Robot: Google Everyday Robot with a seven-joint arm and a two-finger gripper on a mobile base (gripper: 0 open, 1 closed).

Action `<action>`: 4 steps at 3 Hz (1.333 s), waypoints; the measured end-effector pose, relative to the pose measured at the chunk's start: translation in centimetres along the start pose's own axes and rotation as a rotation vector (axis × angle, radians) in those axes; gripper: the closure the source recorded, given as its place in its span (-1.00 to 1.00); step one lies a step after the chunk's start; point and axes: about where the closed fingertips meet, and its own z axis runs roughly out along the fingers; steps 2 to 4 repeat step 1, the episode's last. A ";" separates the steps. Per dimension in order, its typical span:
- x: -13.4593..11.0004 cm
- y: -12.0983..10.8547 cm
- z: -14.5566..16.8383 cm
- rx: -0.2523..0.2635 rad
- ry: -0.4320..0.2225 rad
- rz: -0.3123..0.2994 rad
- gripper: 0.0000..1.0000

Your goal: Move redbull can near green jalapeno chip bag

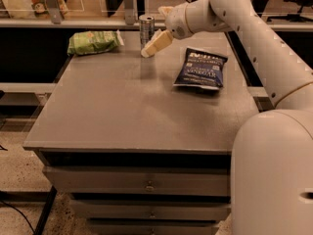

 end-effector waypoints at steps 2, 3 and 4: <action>0.0 0.0 0.0 0.000 0.000 0.000 -1.00; 0.0 0.0 0.0 0.000 0.000 0.000 -1.00; 0.0 0.0 0.0 0.000 0.000 0.000 -1.00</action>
Offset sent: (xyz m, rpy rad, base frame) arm 0.0000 0.0000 0.0000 0.0000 0.0000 0.0000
